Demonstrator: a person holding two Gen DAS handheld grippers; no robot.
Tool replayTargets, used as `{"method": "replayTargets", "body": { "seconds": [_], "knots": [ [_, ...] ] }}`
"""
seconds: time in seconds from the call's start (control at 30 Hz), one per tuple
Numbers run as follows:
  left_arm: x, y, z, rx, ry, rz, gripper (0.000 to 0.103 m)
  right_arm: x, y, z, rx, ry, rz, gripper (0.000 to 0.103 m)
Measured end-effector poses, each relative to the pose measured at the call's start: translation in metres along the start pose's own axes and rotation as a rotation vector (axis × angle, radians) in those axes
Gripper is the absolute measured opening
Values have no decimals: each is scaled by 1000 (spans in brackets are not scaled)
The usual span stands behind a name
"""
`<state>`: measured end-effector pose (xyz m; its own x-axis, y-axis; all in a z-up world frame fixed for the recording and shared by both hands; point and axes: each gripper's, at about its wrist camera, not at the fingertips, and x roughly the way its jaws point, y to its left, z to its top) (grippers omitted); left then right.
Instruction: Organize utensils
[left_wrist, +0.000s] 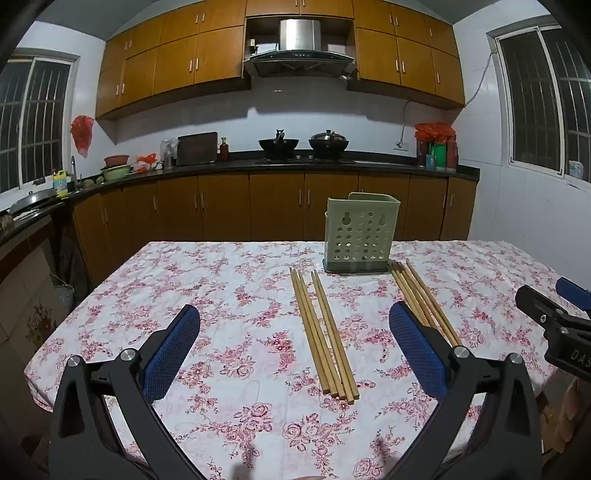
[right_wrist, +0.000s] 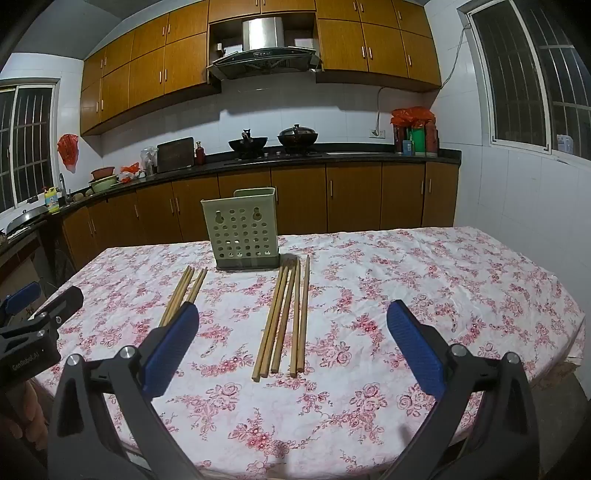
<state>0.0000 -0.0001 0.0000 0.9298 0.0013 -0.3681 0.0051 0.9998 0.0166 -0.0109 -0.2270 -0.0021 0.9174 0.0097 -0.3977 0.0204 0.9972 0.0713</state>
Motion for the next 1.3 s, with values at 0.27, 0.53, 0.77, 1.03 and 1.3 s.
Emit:
{"method": "replayTargets", "body": {
  "seconds": [0.27, 0.53, 0.77, 1.03, 1.3],
  "knots": [
    [0, -1, 0, 0, -1, -1, 101, 0, 0, 0, 2, 0, 2, 99],
    [1, 0, 0, -4, 1, -3, 101, 0, 1, 0, 2, -2, 0, 99],
    [2, -1, 0, -4, 2, -3, 101, -1, 0, 1, 2, -2, 1, 99],
    [3, -2, 1, -4, 4, -3, 101, -1, 0, 1, 3, -2, 1, 99],
    [4, -2, 1, -4, 5, -3, 101, -1, 0, 1, 3, -1, 1, 99]
  ]
}}
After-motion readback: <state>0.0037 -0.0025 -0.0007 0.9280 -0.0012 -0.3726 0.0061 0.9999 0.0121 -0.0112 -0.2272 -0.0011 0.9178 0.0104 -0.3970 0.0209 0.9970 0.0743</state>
